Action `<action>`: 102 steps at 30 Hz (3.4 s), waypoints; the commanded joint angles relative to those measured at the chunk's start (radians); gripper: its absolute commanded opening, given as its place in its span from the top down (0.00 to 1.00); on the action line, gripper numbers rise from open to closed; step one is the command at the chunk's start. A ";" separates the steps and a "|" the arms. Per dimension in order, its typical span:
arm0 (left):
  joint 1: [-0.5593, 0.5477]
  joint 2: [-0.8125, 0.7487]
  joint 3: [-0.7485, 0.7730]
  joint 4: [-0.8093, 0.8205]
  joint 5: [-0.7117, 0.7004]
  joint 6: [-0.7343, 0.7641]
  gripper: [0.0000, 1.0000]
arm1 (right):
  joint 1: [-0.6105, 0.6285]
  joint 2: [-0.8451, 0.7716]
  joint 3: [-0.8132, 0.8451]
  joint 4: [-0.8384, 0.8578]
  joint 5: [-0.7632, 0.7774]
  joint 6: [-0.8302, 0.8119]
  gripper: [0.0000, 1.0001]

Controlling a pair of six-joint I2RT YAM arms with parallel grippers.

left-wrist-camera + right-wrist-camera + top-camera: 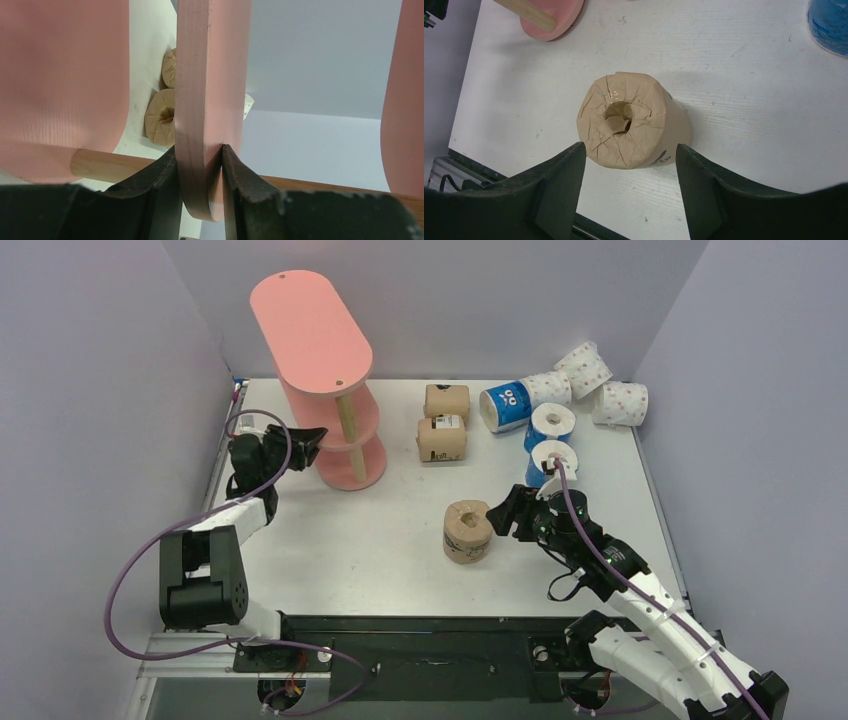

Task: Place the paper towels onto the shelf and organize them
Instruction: Adjust the shelf at the center of the board.

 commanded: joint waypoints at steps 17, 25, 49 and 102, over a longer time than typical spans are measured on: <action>0.006 -0.431 -0.170 -0.311 0.247 0.167 1.00 | -0.006 -0.003 0.053 -0.059 0.049 -0.080 0.38; 0.009 -0.565 -0.278 -0.408 0.290 0.216 1.00 | -0.002 0.014 0.052 -0.077 0.049 -0.072 0.33; 0.014 -0.873 -0.020 -1.183 -0.282 0.475 0.15 | 0.090 0.260 0.170 -0.109 0.161 -0.058 0.24; 0.016 -0.927 -0.059 -1.218 -0.388 0.432 0.15 | 0.120 0.494 0.682 -0.178 0.183 -0.104 0.66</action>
